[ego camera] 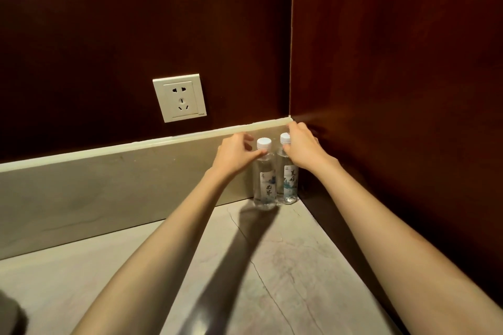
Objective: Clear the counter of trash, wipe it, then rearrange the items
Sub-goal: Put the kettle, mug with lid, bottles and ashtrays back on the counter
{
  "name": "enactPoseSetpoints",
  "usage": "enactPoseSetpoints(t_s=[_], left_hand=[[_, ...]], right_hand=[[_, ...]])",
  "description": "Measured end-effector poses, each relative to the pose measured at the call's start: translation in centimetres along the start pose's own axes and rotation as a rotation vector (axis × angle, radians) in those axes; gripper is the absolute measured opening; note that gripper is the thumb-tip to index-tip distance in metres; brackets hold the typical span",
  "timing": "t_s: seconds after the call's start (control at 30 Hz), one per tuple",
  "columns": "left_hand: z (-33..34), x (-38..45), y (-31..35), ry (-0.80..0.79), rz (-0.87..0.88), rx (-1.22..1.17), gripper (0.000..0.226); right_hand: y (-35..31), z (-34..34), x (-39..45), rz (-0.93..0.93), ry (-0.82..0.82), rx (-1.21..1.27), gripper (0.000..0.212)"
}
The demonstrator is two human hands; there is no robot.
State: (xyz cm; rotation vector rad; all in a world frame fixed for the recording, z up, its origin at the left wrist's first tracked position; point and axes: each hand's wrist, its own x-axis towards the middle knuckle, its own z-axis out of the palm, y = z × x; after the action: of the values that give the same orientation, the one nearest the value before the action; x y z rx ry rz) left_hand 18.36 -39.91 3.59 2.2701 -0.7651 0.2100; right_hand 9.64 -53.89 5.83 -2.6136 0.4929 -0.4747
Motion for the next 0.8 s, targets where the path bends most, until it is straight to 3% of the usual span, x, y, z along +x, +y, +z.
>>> enactPoseSetpoints(t_s=[0.27, 0.8], left_hand=[[-3.3, -4.2, -2.6, -0.107, -0.071, 0.142, 0.043], [-11.3, -18.6, -8.0, -0.177, -0.345, 0.335, 0.023]], right_hand=[[-3.2, -0.1, -2.5, -0.219, -0.01, 0.08, 0.039], [-10.3, 7.3, -9.9, -0.511, -0.392, 0.058, 0.037]])
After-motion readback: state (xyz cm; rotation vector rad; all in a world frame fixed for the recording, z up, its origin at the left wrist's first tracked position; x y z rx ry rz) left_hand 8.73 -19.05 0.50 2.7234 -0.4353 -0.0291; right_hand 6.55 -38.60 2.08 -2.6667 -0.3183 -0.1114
